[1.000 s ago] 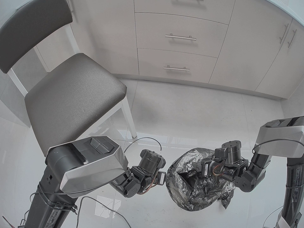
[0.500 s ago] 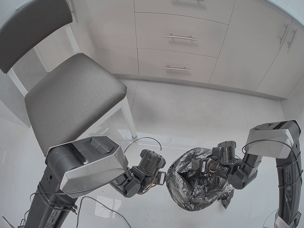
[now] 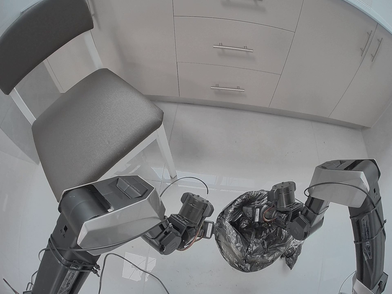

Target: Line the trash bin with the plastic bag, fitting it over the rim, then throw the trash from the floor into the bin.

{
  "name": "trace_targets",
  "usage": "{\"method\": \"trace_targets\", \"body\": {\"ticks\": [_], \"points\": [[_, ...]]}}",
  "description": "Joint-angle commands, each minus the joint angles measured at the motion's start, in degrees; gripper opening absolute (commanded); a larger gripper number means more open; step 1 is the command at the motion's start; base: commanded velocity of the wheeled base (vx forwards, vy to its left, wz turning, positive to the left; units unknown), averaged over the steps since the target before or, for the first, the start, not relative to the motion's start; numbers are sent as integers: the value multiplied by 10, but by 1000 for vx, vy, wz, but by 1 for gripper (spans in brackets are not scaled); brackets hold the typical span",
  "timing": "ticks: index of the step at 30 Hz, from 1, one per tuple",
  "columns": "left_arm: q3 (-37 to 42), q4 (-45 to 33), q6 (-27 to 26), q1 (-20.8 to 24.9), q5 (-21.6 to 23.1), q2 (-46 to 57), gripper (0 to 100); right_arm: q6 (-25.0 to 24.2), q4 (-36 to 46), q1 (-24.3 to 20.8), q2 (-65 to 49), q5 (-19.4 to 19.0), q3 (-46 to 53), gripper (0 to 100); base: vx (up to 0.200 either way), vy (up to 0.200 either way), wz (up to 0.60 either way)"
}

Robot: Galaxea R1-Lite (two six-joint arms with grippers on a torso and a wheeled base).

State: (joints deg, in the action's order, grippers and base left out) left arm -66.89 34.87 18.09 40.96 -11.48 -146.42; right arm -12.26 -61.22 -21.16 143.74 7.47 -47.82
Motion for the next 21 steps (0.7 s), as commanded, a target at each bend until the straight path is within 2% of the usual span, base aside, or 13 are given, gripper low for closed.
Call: {"method": "trace_targets", "body": {"ticks": [1, 13, 21], "points": [[0, 0, 0, 0, 0, -1, 100, 0, 9, -3, 15, 0, -26, 100, 0, 0, 0], [0, 0, 0, 0, 1, -1, 100, 0, 27, -3, 29, 1, -48, 100, 0, 0, 0], [1, 1, 1, 0, 0, -1, 100, -2, 24, -6, -11, 1, -3, 100, 0, 0, 0]]}}
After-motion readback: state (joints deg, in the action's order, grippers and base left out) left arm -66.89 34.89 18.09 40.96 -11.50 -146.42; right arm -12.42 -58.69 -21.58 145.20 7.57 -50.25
